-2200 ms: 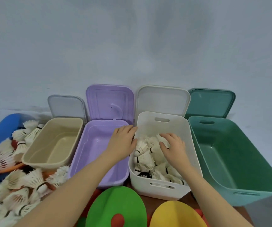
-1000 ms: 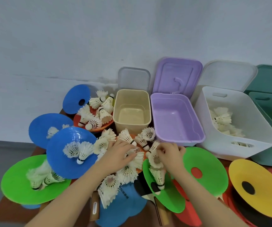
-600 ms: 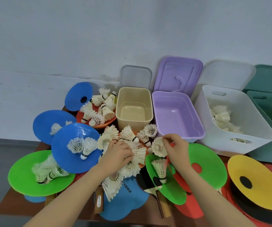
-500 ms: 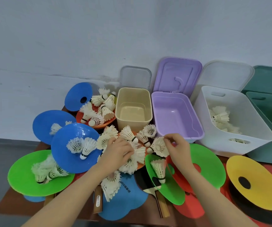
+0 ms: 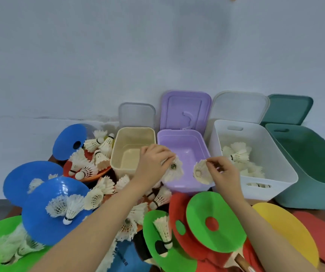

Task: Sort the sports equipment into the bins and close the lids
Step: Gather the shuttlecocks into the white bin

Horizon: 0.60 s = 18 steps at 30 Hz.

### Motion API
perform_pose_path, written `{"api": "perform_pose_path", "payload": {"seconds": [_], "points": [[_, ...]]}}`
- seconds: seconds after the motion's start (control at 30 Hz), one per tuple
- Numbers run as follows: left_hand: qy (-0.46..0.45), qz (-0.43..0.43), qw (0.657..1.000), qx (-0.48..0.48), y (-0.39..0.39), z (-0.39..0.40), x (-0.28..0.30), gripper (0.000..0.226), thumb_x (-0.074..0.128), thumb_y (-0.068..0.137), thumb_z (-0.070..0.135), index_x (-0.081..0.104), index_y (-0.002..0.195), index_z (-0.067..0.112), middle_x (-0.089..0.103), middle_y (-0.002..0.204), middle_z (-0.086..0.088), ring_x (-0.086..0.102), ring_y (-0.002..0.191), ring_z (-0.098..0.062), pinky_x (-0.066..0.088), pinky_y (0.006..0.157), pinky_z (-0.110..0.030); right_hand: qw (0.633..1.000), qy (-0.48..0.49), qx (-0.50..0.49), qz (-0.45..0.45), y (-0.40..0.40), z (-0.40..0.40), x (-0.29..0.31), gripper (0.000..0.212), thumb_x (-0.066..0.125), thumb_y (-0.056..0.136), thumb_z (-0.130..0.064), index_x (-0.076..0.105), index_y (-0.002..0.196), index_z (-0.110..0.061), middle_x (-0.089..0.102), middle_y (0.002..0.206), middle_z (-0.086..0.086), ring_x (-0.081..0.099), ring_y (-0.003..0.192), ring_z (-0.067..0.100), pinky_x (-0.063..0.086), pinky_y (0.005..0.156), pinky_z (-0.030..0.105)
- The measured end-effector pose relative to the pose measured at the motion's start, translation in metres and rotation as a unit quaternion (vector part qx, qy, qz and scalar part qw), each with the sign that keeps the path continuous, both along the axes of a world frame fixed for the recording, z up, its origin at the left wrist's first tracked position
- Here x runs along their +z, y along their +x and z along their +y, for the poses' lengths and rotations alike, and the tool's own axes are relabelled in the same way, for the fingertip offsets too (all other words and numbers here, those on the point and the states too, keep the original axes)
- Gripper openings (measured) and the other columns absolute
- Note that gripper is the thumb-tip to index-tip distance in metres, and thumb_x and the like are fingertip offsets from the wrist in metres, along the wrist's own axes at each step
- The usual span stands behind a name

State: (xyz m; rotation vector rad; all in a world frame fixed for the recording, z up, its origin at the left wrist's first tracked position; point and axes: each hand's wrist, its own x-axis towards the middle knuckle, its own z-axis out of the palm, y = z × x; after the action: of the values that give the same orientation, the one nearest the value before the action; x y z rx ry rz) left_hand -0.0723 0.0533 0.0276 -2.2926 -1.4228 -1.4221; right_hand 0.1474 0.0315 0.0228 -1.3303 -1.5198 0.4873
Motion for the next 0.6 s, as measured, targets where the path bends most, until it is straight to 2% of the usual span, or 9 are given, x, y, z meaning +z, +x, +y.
{"api": "perform_pose_path", "payload": {"seconds": [0.1, 0.3, 0.43, 0.6], "points": [[0.01, 0.012, 0.999, -0.029, 0.047, 0.021, 0.01, 0.02, 0.057, 0.081, 0.032, 0.072, 0.076, 0.021, 0.067, 0.08, 0.008, 0.051, 0.082, -0.006, 0.027, 0.074, -0.028, 1.0, 0.017, -0.021, -0.005, 0.044, 0.013, 0.008, 0.022, 0.061, 0.082, 0.005, 0.064, 0.082, -0.018, 0.064, 0.078, 0.0, 0.055, 0.072, 0.002, 0.039, 0.063, 0.01], [-0.014, -0.003, 0.997, -0.073, 0.149, 0.063, 0.017, 0.023, 0.056, 0.082, 0.031, 0.072, 0.077, 0.016, 0.067, 0.079, 0.004, 0.054, 0.079, -0.013, 0.035, 0.071, -0.032, 0.997, 0.013, -0.075, -0.034, 0.138, 0.04, 0.017, 0.015, 0.061, 0.086, -0.002, 0.066, 0.088, -0.015, 0.064, 0.084, -0.002, 0.056, 0.076, 0.006, 0.041, 0.067, 0.01], [-0.023, 0.011, 0.997, -0.077, 0.204, 0.085, 0.02, 0.022, 0.056, 0.083, 0.03, 0.072, 0.078, 0.016, 0.067, 0.079, 0.004, 0.058, 0.072, -0.02, 0.038, 0.067, -0.031, 0.99, 0.021, -0.12, -0.07, 0.188, 0.061, 0.025, 0.011, 0.06, 0.086, -0.005, 0.067, 0.089, -0.012, 0.062, 0.082, -0.004, 0.056, 0.075, 0.012, 0.044, 0.07, 0.023], [-0.09, 0.06, 0.994, -0.025, 0.249, 0.115, 0.011, 0.023, 0.055, 0.083, 0.033, 0.073, 0.079, 0.019, 0.067, 0.084, 0.007, 0.052, 0.081, -0.014, 0.044, 0.066, -0.033, 0.984, -0.034, -0.13, -0.119, 0.229, 0.099, 0.019, 0.011, 0.057, 0.088, -0.013, 0.067, 0.093, -0.014, 0.059, 0.089, -0.006, 0.056, 0.083, 0.015, 0.045, 0.073, 0.031]]}}
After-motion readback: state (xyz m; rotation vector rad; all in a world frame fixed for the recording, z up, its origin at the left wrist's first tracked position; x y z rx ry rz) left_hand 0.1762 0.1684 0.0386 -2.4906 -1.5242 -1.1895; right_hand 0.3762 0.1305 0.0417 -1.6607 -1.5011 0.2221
